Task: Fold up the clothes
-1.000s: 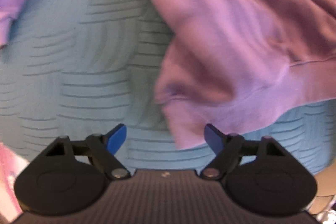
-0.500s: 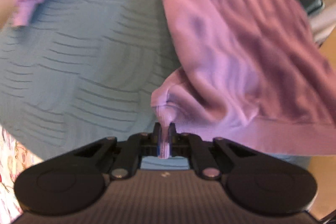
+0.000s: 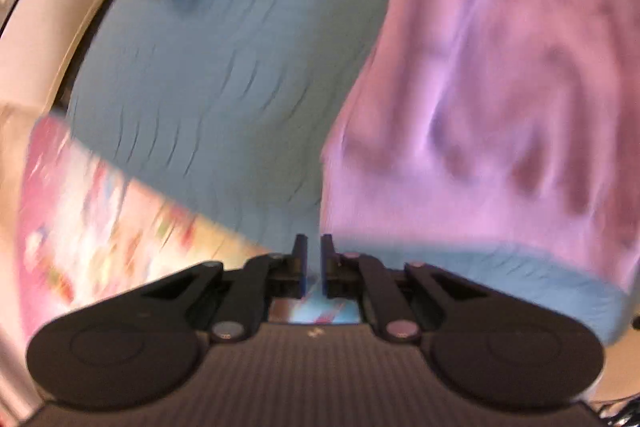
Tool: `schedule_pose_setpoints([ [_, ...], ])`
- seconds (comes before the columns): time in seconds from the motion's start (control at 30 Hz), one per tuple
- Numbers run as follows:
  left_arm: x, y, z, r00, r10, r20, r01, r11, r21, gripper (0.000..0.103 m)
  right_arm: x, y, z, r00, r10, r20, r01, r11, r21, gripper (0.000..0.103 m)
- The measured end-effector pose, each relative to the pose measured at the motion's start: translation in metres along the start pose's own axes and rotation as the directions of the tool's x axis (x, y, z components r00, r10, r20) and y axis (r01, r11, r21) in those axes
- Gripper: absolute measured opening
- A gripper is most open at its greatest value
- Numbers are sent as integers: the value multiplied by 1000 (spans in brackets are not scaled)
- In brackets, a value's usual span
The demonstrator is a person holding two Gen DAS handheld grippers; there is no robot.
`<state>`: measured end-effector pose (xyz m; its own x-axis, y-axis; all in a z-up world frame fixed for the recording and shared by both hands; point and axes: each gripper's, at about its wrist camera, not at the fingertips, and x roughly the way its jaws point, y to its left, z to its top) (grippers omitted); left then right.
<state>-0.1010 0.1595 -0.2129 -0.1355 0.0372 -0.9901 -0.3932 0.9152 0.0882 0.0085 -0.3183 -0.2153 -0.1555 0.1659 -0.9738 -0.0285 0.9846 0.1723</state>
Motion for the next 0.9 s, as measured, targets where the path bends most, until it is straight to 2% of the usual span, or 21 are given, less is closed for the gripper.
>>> schedule_pose_setpoints([
  [0.03, 2, 0, 1, 1000, 20, -10, -20, 1000, 10, 33, 7, 0, 1, 1000, -20, -22, 20, 1000, -6, 13],
  [0.07, 0, -1, 2, 999, 39, -4, -39, 999, 25, 43, 6, 1, 2, 1000, -29, 9, 29, 1000, -7, 18],
  [0.13, -6, -5, 9, 998, 47, 37, -49, 997, 67, 87, -4, 1, 3, 995, -20, 98, 19, 1000, 9, 34],
  [0.17, -9, -10, 13, 997, 46, 65, -52, 994, 100, 92, -11, 1, 4, 990, -2, 144, -1, 1000, 19, 49],
  [0.2, -11, -16, 16, 994, 53, 95, -66, 987, 145, 92, -14, 1, 5, 986, 12, 167, -15, 1000, 18, 62],
  [0.27, -9, -25, 17, 990, 89, 108, -110, 973, 205, 92, -19, 1, 11, 973, 43, 226, -45, 999, 2, 74],
  [0.37, 6, -32, 28, 984, 159, 79, -174, 954, 246, 92, -12, 2, 21, 978, 14, 209, -13, 1000, -5, 74],
  [0.47, 10, -46, 40, 987, 143, 79, -157, 961, 229, 91, 3, 0, 36, 979, 8, 203, -10, 1000, 6, 74],
  [0.53, 4, -58, 35, 988, 133, 77, -149, 956, 255, 91, 15, 0, 43, 980, 25, 199, -26, 1000, 7, 72],
  [0.57, 3, -66, 31, 988, 139, 71, -154, 946, 284, 91, 24, 2, 47, 985, 21, 171, -19, 1000, -14, 62],
  [0.6, 4, -76, 28, 987, 150, 63, -163, 933, 321, 91, 34, 5, 50, 991, 14, 133, -9, 999, -40, 40],
  [0.63, 4, -82, 25, 985, 161, 56, -170, 921, 352, 91, 47, 10, 50, 998, 0, 69, 5, 997, -72, 34],
  [0.7, 4, -95, 19, 981, 189, 41, -189, 891, 413, 91, 67, 15, 47, 998, -18, -57, 12, 994, -111, 36],
  [0.77, -2, -96, 16, 981, 188, 43, -189, 890, 416, 91, 73, 13, 43, 994, 7, -113, -19, 994, -103, 39],
  [0.8, -8, -93, 16, 983, 181, 44, -183, 897, 403, 92, 65, 7, 44, 998, 24, -62, -28, 998, -62, 49],
  [0.83, -13, -89, 18, 983, 176, 46, -180, 903, 391, 92, 54, -2, 44, 999, 45, 10, -45, 999, -8, 54],
  [0.9, -24, -76, 24, 981, 183, 59, -192, 914, 357, 92, 26, -25, 42, 978, 53, 202, -77, 991, 110, 78],
])
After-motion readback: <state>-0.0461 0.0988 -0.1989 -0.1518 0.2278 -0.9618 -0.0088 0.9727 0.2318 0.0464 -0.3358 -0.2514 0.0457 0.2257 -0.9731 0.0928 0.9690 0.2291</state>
